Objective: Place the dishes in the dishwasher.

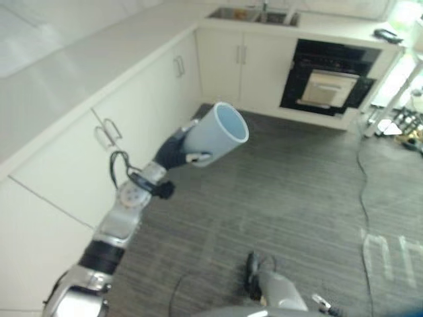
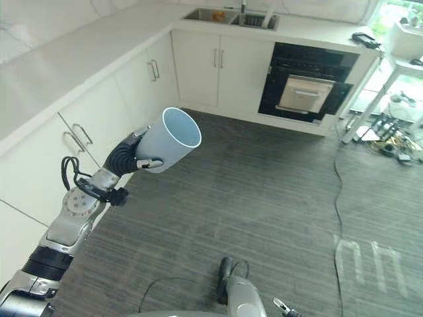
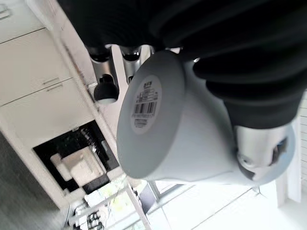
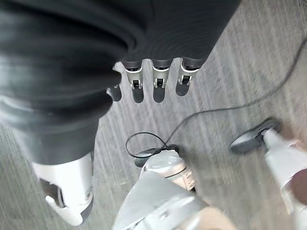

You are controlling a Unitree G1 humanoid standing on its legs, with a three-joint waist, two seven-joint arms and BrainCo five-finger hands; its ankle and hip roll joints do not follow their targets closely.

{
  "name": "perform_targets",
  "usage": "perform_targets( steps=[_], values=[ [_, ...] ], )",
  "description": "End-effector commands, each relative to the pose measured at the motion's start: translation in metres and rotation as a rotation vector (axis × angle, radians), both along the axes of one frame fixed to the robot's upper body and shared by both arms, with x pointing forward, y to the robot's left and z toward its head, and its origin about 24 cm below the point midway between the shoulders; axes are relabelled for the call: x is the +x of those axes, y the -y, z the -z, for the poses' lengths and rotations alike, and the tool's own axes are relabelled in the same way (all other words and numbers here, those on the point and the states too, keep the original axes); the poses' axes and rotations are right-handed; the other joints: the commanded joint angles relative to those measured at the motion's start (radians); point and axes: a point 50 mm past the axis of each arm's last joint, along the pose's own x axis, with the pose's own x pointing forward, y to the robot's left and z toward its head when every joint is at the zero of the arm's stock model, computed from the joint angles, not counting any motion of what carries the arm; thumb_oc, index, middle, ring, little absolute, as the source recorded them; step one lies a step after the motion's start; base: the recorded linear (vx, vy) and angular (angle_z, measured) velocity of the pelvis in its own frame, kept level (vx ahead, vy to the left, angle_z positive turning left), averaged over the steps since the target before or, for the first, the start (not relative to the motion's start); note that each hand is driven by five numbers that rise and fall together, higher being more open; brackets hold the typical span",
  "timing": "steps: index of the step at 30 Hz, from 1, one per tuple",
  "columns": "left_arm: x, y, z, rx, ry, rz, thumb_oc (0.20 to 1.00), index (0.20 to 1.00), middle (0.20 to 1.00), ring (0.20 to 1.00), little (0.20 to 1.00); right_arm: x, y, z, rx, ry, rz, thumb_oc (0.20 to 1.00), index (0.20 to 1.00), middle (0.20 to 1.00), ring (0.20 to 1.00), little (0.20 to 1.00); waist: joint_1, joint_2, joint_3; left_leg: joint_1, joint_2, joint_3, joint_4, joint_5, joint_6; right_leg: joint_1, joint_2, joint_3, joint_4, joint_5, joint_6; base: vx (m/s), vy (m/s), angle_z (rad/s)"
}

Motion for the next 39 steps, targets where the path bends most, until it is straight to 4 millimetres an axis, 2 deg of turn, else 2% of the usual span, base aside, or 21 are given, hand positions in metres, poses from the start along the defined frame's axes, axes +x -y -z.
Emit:
perform_targets(
  steps=[1, 2, 3, 4, 7, 10, 12, 14, 16, 17, 18, 20, 22, 25, 29, 31, 33, 34, 35, 37, 39],
  values=[
    [-0.010, -0.004, -0.028, -0.005, 0.154, -0.026, 0.200, 0.200, 0.200, 0.200, 0.200, -0.009, -0.008, 0.004, 0.004, -0.042, -0.079, 1.000, 1.000, 1.000, 1.000, 1.000, -0.030, -0.008, -0.043, -0.156, 0.104, 0.040, 0.048, -0.093, 0.074, 0.175, -0.125, 0.093, -0.161, 0.164, 0.238, 0.39, -0.429, -0.63],
    [-0.011, -0.006, -0.027, -0.015, 0.146, -0.041, 0.200, 0.200, 0.200, 0.200, 0.200, -0.007, -0.008, 0.003, 0.002, -0.038, -0.077, 1.000, 1.000, 1.000, 1.000, 1.000, -0.035, -0.005, -0.048, -0.147, 0.117, 0.039, 0.076, -0.107, 0.069, 0.171, -0.110, 0.112, -0.135, 0.141, 0.229, 0.38, -0.473, -0.71],
    [-0.013, -0.010, -0.024, -0.023, 0.141, -0.057, 0.200, 0.200, 0.200, 0.200, 0.200, -0.004, -0.007, 0.002, 0.012, -0.019, -0.066, 1.000, 1.000, 1.000, 1.000, 1.000, -0.036, 0.002, -0.053, -0.149, 0.146, 0.037, 0.129, -0.062, 0.044, 0.175, -0.086, 0.118, -0.112, 0.108, 0.208, 0.33, -0.524, -0.70],
    [-0.016, -0.012, -0.022, -0.029, 0.137, -0.066, 0.200, 0.200, 0.200, 0.200, 0.200, 0.001, -0.008, 0.001, 0.042, 0.019, -0.046, 1.000, 1.000, 1.000, 1.000, 1.000, -0.033, 0.007, -0.055, -0.179, 0.185, 0.024, 0.234, 0.026, 0.005, 0.196, -0.054, 0.126, -0.104, 0.071, 0.172, 0.29, -0.489, -0.54],
    [-0.019, -0.018, -0.015, -0.026, 0.131, -0.105, 0.200, 0.200, 0.200, 0.200, 0.200, 0.005, -0.007, -0.001, 0.053, 0.065, -0.062, 1.000, 1.000, 1.000, 1.000, 1.000, -0.026, 0.005, -0.057, -0.253, 0.218, -0.010, 0.432, 0.139, -0.035, 0.245, -0.017, 0.149, -0.107, 0.026, 0.116, 0.29, -0.444, -0.79],
    [-0.022, -0.024, -0.010, -0.057, 0.120, -0.113, 0.200, 0.200, 0.200, 0.200, 0.200, 0.000, 0.002, -0.003, 0.034, 0.068, -0.029, 1.000, 1.000, 1.000, 1.000, 1.000, -0.019, 0.001, -0.041, -0.395, 0.262, -0.019, 0.680, 0.183, -0.042, 0.303, 0.007, 0.200, -0.092, -0.023, 0.066, 0.32, -0.355, -0.78],
    [-0.023, -0.023, -0.008, -0.051, 0.121, -0.103, 0.200, 0.200, 0.200, 0.200, 0.200, -0.001, 0.003, -0.003, 0.031, 0.070, -0.017, 1.000, 1.000, 1.000, 1.000, 1.000, -0.003, 0.000, -0.027, -0.459, 0.223, -0.052, 0.638, 0.139, -0.011, 0.334, 0.008, 0.226, -0.103, -0.028, 0.074, 0.29, -0.120, -0.76],
    [-0.026, -0.026, -0.008, -0.045, 0.123, -0.113, 0.200, 0.200, 0.200, 0.200, 0.200, 0.004, 0.002, -0.003, 0.036, 0.065, -0.032, 1.000, 1.000, 1.000, 1.000, 1.000, 0.011, 0.010, -0.017, -0.459, 0.176, -0.058, 0.446, 0.120, 0.011, 0.359, 0.019, 0.265, -0.120, -0.037, 0.096, 0.35, 0.032, -0.51],
    [-0.027, -0.028, -0.010, -0.059, 0.121, -0.124, 0.200, 0.200, 0.200, 0.200, 0.200, 0.006, 0.003, -0.003, 0.031, 0.052, -0.047, 1.000, 1.000, 1.000, 1.000, 1.000, 0.027, 0.035, -0.012, -0.453, 0.161, -0.112, 0.160, 0.169, -0.011, 0.399, 0.041, 0.302, -0.141, -0.056, 0.116, 0.37, 0.114, -0.98],
    [-0.027, -0.028, -0.010, -0.059, 0.121, -0.124, 0.200, 0.200, 0.200, 0.200, 0.200, 0.006, 0.003, -0.003, 0.031, 0.052, -0.047, 1.000, 1.000, 1.000, 1.000, 1.000, 0.027, 0.035, -0.012, -0.453, 0.161, -0.112, 0.160, 0.169, -0.011, 0.399, 0.041, 0.302, -0.141, -0.056, 0.116, 0.64, 0.172, -0.79],
    [-0.032, -0.032, -0.006, -0.068, 0.111, -0.133, 0.200, 0.200, 0.200, 0.200, 0.200, 0.009, 0.001, -0.002, 0.027, 0.037, -0.073, 1.000, 1.000, 1.000, 1.000, 1.000, 0.080, 0.045, -0.007, -0.516, 0.136, -0.200, -0.010, 0.249, -0.040, 0.513, 0.045, 0.372, -0.179, -0.100, 0.131, 0.59, 0.188, -0.52],
    [-0.030, -0.033, -0.004, -0.070, 0.115, -0.116, 0.200, 0.200, 0.200, 0.200, 0.200, 0.010, -0.003, -0.001, 0.019, 0.046, -0.079, 1.000, 1.000, 1.000, 1.000, 1.000, 0.078, 0.043, -0.016, -0.518, 0.131, -0.149, 0.016, 0.220, -0.017, 0.533, 0.015, 0.360, -0.178, -0.118, 0.150, 0.54, 0.220, -1.48],
    [-0.023, -0.037, -0.004, -0.052, 0.111, -0.141, 0.200, 0.200, 0.200, 0.200, 0.200, 0.005, -0.009, 0.001, 0.023, 0.055, -0.088, 1.000, 1.000, 1.000, 1.000, 1.000, 0.062, 0.040, -0.034, -0.459, 0.112, -0.165, 0.028, 0.167, 0.030, 0.506, -0.026, 0.346, -0.107, -0.109, 0.177, 0.38, 0.197, -1.58],
    [-0.014, -0.035, -0.009, -0.033, 0.108, -0.116, 0.200, 0.200, 0.200, 0.200, 0.200, -0.005, -0.009, 0.001, 0.004, 0.067, -0.088, 1.000, 1.000, 1.000, 1.000, 1.000, 0.046, 0.031, -0.053, -0.428, 0.080, -0.173, 0.039, 0.130, 0.075, 0.426, -0.049, 0.345, 0.046, -0.033, 0.205, 0.23, 0.150, -0.24],
    [-0.012, -0.029, -0.011, -0.018, 0.106, -0.099, 0.200, 0.200, 0.200, 0.200, 0.200, -0.007, -0.006, 0.000, -0.020, 0.080, -0.055, 1.000, 1.000, 1.000, 1.000, 1.000, 0.034, 0.046, -0.045, -0.383, 0.057, -0.198, 0.044, 0.097, 0.104, 0.278, -0.040, 0.327, 0.323, 0.040, 0.190, 0.12, 0.113, -0.05],
    [-0.012, -0.029, -0.011, -0.024, 0.104, -0.113, 0.200, 0.200, 0.200, 0.200, 0.200, -0.005, -0.004, 0.000, -0.033, 0.080, -0.068, 1.000, 1.000, 1.000, 1.000, 1.000, 0.037, 0.047, -0.040, -0.362, 0.055, -0.183, 0.042, 0.088, 0.103, 0.247, -0.067, 0.288, 0.285, 0.039, 0.178, 0.12, -0.015, -0.10],
    [-0.012, -0.029, -0.015, -0.018, 0.111, -0.127, 0.200, 0.200, 0.200, 0.200, 0.200, 0.000, -0.001, -0.002, -0.042, 0.091, -0.070, 1.000, 1.000, 1.000, 1.000, 1.000, 0.036, 0.038, -0.031, -0.340, 0.058, -0.165, 0.040, 0.068, 0.097, 0.228, -0.094, 0.260, 0.105, 0.032, 0.178, 0.18, -0.239, -0.25],
    [-0.013, -0.028, -0.019, -0.006, 0.118, -0.134, 0.200, 0.200, 0.200, 0.200, 0.200, 0.007, 0.002, -0.003, -0.042, 0.101, -0.054, 1.000, 1.000, 1.000, 1.000, 1.000, 0.030, 0.019, -0.018, -0.307, 0.059, -0.165, 0.036, 0.026, 0.089, 0.190, -0.134, 0.265, -0.075, 0.114, 0.217, 0.23, -0.409, -0.49],
    [-0.013, -0.029, -0.021, -0.004, 0.120, -0.135, 0.200, 0.200, 0.200, 0.200, 0.200, 0.010, 0.002, -0.004, -0.037, 0.104, -0.048, 1.000, 1.000, 1.000, 1.000, 1.000, 0.028, 0.012, -0.014, -0.293, 0.064, -0.166, 0.033, 0.011, 0.083, 0.173, -0.145, 0.274, -0.126, 0.157, 0.232, 0.25, -0.444, -0.60],
    [-0.015, -0.030, -0.022, -0.004, 0.120, -0.129, 0.200, 0.200, 0.200, 0.200, 0.200, 0.012, 0.000, -0.003, -0.027, 0.100, -0.040, 1.000, 1.000, 1.000, 1.000, 1.000, 0.028, 0.000, -0.014, -0.270, 0.075, -0.173, 0.028, -0.015, 0.079, 0.160, -0.148, 0.291, -0.185, 0.200, 0.253, 0.20, -0.318, -0.26],
    [-0.019, -0.031, -0.021, -0.003, 0.121, -0.127, 0.200, 0.200, 0.200, 0.200, 0.200, 0.013, -0.004, -0.001, -0.012, 0.076, -0.029, 1.000, 1.000, 1.000, 1.000, 1.000, 0.037, -0.007, -0.024, -0.233, 0.104, -0.173, 0.020, -0.039, 0.074, 0.164, -0.134, 0.255, -0.185, 0.171, 0.257, 0.27, -0.426, -0.01]
  ],
)
